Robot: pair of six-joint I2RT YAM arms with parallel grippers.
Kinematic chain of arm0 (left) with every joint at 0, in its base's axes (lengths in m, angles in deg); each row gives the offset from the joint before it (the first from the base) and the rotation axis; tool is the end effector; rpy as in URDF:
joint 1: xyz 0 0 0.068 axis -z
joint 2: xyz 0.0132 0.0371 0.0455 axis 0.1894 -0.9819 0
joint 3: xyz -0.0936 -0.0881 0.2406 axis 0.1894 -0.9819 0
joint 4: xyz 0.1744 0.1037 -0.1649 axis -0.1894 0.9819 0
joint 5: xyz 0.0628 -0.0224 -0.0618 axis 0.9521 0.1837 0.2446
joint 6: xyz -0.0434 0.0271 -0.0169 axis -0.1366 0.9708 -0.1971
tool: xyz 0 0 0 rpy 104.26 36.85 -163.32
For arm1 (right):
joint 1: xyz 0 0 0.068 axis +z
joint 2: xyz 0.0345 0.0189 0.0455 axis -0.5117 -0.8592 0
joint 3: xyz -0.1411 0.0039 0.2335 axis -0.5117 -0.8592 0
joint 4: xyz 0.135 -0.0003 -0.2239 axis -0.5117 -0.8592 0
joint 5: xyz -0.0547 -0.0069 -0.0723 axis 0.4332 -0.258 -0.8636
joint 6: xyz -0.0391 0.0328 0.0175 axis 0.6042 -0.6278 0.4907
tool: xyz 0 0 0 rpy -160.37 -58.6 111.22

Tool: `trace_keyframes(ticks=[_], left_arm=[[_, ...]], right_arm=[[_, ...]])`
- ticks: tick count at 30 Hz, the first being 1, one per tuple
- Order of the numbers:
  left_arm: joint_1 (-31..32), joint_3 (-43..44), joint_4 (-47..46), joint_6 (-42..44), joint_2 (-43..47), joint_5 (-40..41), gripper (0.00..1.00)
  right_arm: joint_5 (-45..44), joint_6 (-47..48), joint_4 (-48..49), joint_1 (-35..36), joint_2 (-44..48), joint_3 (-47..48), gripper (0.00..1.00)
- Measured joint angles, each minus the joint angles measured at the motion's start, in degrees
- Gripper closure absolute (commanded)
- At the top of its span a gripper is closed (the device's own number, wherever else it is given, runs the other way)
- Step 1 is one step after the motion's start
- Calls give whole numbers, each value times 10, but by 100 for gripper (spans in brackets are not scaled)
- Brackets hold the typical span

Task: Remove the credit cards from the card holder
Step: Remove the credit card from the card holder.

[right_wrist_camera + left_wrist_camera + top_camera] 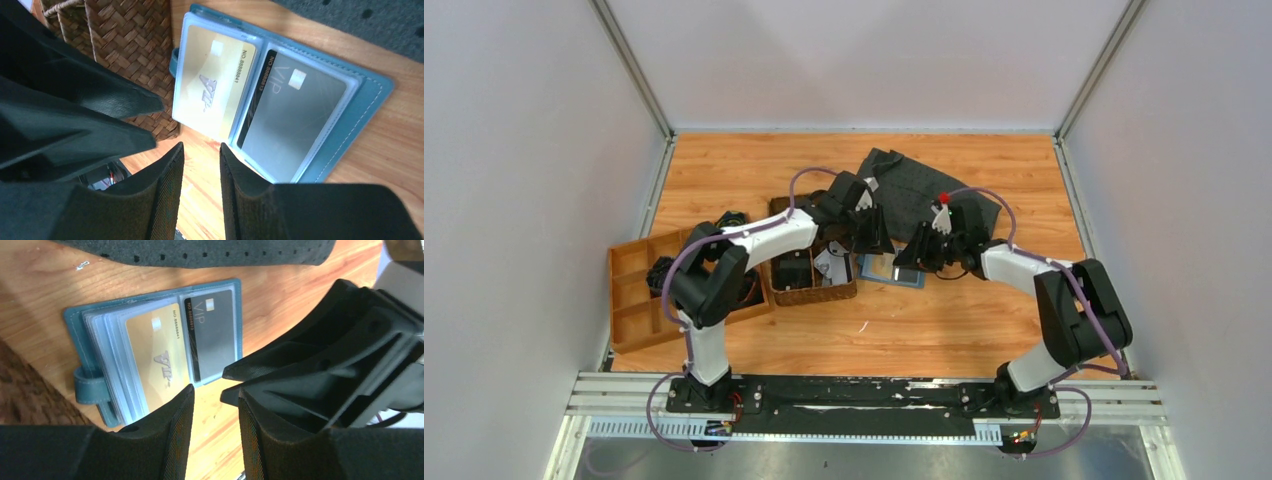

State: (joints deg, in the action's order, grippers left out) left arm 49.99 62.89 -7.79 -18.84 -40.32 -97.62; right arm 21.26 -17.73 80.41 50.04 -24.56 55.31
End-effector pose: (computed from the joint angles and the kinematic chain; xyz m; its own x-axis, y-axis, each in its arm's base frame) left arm 0.3093 -0.2662 0.2116 -0.9304 -0.0596 -0.3617 0.2038 0.7361 -0.6454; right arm 0.2766 0.1180 0.1796 -0.8854 0.2153 -0.4120 -0.1977 0.6277 0.7529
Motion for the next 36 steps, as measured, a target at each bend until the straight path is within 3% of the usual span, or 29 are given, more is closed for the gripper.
trace_keyframes(ticks=[6, 12, 23, 32, 36], left_arm=[[0, -1, -16, -11, -58, -11, 60], [-1, -1, -12, -17, -71, 1, 60], [-3, -1, -11, -21, -71, 8, 60], [-3, -1, -11, -21, -71, 8, 60], [-3, -1, -11, -21, -71, 8, 60]], right_arm=[[4, -23, 21, -7, -31, 0, 68], [16, -47, 53, -13, -65, 0, 76], [23, -80, 107, -17, -113, -1, 64], [30, -94, 137, -17, -136, 0, 66], [41, -106, 156, -17, -147, 0, 71]])
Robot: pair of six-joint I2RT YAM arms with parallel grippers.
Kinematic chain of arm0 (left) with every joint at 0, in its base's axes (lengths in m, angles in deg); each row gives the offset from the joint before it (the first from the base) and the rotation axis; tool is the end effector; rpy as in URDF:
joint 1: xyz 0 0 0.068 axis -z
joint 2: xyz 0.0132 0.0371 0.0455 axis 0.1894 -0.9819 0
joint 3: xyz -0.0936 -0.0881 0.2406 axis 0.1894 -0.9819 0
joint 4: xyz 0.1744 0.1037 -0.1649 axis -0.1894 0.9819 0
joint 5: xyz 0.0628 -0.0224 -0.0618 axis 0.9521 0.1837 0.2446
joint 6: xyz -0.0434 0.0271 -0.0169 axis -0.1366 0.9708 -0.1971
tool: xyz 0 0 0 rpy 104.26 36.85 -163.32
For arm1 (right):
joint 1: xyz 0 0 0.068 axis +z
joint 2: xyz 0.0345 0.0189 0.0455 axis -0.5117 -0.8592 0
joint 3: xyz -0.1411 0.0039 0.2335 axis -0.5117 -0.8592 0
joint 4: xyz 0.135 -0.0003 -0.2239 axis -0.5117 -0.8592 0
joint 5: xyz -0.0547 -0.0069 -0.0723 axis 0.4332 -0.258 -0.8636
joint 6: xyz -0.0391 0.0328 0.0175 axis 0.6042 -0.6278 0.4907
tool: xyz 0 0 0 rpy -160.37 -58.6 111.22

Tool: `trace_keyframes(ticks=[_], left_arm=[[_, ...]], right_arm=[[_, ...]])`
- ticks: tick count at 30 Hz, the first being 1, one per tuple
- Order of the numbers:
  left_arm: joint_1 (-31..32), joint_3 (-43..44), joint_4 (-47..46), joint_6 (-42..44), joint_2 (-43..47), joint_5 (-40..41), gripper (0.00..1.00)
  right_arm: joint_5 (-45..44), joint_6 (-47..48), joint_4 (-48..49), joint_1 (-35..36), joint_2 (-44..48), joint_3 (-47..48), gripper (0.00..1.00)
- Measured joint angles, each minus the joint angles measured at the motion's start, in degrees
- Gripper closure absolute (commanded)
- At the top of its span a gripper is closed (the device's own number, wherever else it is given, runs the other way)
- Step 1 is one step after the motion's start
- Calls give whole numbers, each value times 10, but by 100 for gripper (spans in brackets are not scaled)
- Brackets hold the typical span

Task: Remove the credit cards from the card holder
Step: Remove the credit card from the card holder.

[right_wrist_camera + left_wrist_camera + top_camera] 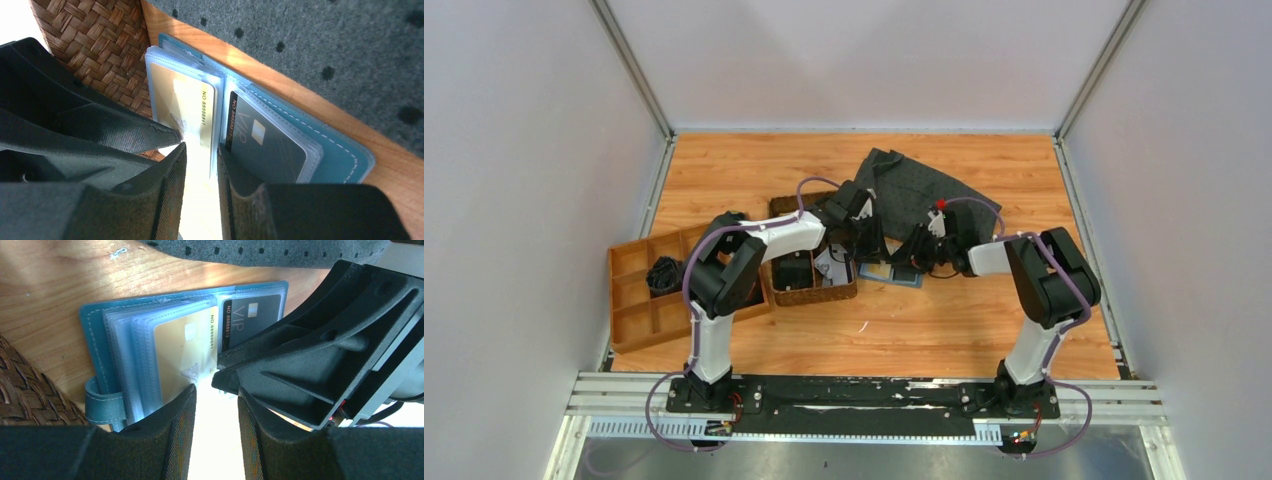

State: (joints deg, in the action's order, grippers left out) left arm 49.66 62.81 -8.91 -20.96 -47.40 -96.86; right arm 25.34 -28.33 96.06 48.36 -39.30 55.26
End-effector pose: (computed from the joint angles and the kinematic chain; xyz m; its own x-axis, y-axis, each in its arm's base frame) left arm 0.3194 -0.2707 0.1638 -0.9592 -0.0780 -0.2718 0.1100 0.7825 -0.6128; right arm 0.3044 0.1197 0.1266 -0.9152 0.3148 -0.2518 -0.0467 0.5378 0.8418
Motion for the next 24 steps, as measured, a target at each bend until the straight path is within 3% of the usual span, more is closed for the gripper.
trace_keyframes(ticks=[14, 24], left_arm=[[0, -1, -1, 0, 0, 0, 60], [0, 4, 8, 11, 0, 4, 60]], right_arm=[[38, -84, 156, -5, -43, -32, 87], [31, -40, 112, -30, -30, -34, 86]])
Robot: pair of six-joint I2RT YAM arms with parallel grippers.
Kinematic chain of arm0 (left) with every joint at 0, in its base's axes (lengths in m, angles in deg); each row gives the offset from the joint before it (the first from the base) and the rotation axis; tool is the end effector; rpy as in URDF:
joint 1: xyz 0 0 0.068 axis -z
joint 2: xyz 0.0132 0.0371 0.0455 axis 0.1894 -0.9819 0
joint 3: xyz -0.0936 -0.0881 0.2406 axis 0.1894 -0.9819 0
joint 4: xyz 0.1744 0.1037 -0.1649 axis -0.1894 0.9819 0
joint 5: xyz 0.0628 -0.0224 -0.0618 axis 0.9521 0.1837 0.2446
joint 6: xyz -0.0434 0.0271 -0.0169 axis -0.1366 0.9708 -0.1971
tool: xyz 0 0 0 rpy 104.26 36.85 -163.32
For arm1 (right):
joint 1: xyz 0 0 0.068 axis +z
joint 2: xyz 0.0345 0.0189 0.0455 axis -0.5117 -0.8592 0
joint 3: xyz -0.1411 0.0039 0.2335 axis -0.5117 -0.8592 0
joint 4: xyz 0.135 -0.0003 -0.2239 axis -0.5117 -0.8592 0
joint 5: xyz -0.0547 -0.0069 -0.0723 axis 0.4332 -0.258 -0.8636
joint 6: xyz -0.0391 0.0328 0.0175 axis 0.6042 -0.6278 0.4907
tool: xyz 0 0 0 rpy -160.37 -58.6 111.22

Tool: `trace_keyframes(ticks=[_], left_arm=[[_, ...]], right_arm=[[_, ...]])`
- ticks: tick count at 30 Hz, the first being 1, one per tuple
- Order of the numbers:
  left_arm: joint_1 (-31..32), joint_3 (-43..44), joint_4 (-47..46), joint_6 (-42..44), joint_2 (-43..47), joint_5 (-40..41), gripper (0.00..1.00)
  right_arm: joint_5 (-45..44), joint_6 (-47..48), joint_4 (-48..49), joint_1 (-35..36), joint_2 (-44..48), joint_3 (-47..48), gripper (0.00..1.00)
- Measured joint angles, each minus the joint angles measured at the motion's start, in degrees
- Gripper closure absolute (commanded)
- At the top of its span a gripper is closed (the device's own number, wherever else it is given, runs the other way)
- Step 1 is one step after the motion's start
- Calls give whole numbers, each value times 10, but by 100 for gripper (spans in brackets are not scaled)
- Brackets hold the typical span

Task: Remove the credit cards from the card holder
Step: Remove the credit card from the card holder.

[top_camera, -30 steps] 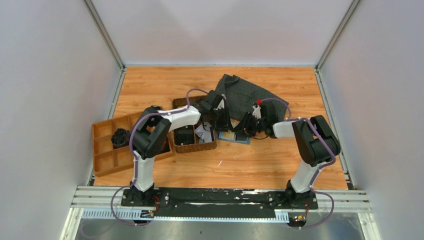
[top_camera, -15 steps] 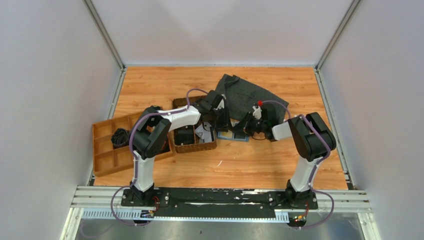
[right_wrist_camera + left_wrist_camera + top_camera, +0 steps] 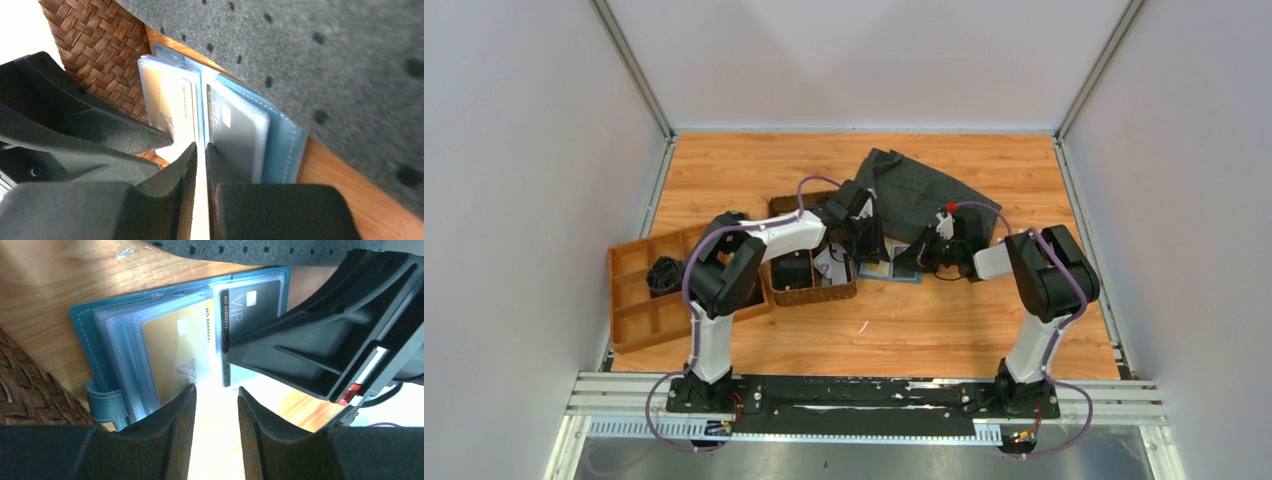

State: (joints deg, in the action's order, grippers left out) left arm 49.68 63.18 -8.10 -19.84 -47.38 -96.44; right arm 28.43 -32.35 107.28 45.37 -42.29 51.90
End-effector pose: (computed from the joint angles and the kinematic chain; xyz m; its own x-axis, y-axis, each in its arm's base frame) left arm 0.3195 -0.2707 0.1648 -0.9572 -0.0642 -0.2822 0.1241 0.7899 -0.6005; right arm 0.3060 0.1041 0.1132 -0.8975 0.3706 -0.2391 -0.0420 0.4680 0.8827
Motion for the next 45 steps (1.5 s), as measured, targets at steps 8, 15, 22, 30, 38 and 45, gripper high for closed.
trace_keyframes(ticks=[8, 15, 22, 30, 38, 45], left_arm=[[0, 25, 48, 27, 1, 43, 60], [0, 43, 80, 42, 1, 75, 59], [13, 51, 93, 51, 1, 83, 59], [34, 66, 104, 55, 1, 80, 60], [71, 114, 98, 69, 0, 69, 69], [70, 125, 80, 70, -45, 44, 73]], right_arm=[[-48, 77, -150, -6, 31, 46, 87], [-138, 138, -293, -6, 64, 93, 89], [-195, 163, -329, -6, 129, 47, 89], [-229, 189, -384, -21, 205, 4, 84], [-228, 183, -413, -23, 292, -30, 73], [-187, 124, -327, -25, 304, -80, 72]])
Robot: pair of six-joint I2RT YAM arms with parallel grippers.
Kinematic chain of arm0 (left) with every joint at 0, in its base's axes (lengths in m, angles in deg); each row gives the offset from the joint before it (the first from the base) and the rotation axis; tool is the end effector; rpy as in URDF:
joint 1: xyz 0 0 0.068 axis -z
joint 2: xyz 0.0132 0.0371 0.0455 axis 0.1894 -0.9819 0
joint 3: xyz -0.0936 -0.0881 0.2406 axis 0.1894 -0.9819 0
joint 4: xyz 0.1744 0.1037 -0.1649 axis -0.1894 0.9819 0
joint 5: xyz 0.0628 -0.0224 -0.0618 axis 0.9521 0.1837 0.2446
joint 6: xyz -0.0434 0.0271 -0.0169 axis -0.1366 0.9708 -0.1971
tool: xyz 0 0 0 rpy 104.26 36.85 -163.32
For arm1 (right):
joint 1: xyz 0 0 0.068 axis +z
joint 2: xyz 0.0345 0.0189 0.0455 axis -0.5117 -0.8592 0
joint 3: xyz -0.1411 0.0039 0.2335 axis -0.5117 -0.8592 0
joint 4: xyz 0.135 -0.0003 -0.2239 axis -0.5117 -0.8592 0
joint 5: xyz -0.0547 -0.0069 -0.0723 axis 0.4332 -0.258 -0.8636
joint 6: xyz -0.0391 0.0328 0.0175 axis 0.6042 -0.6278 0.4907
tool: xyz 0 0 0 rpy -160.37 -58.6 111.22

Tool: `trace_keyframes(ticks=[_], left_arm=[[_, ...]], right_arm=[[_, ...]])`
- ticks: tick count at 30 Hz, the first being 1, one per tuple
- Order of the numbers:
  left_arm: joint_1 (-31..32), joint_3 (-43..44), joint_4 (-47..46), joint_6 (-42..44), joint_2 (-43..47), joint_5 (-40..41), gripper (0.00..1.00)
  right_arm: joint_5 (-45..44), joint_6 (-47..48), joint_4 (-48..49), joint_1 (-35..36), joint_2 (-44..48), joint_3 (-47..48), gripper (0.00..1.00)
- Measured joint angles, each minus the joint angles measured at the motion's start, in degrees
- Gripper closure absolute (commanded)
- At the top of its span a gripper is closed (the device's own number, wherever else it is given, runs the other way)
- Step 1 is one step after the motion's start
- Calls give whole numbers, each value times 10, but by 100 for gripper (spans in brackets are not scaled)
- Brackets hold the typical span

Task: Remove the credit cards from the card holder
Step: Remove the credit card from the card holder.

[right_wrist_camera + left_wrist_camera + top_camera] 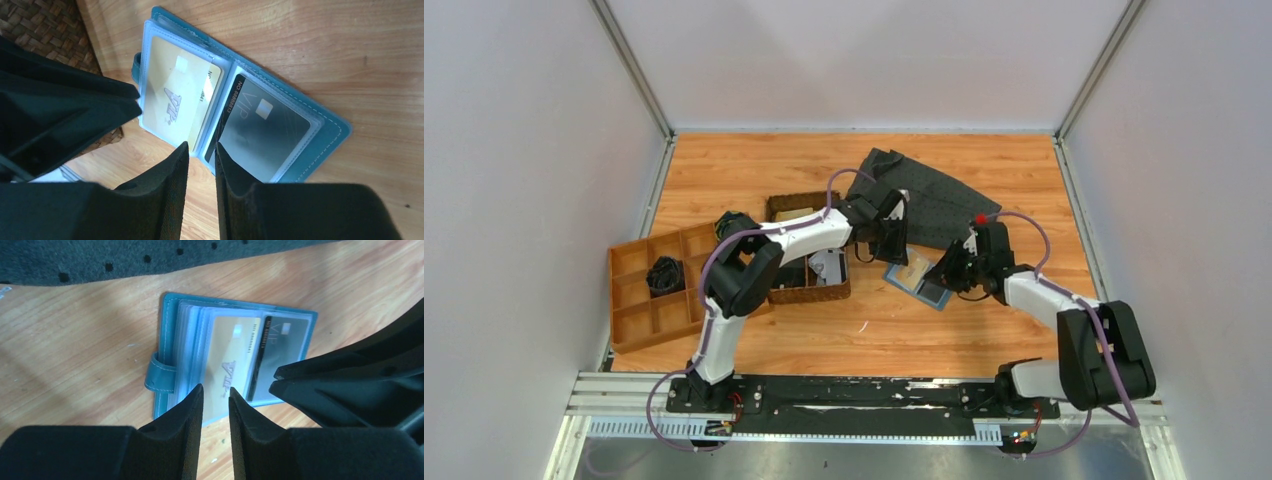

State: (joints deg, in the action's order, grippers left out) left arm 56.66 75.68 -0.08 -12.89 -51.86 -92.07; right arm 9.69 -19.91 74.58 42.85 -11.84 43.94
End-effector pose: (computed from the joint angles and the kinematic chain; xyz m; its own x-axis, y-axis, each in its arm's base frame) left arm 0.3083 -0.3284 0.1883 -0.9146 0.1175 -0.3869 0.3202 0.7949 -0.5154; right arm 0.2344 0.0643 0.1665 -0.8154 0.4200 -0.3984 0.0555 0.7418 0.6684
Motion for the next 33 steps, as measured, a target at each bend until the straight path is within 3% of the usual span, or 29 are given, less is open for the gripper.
trace_keyframes(ticks=[11, 21, 33], left_arm=[[0, -1, -12, -5, -28, -19, 73], [-2, -8, -27, -9, -31, -32, 73], [-10, -26, -57, -22, -32, -53, 73]], right_arm=[[69, -97, 169, -26, -83, -50, 77], [96, -130, 243, -35, -126, -61, 83], [138, -186, 385, -53, -169, -107, 82]])
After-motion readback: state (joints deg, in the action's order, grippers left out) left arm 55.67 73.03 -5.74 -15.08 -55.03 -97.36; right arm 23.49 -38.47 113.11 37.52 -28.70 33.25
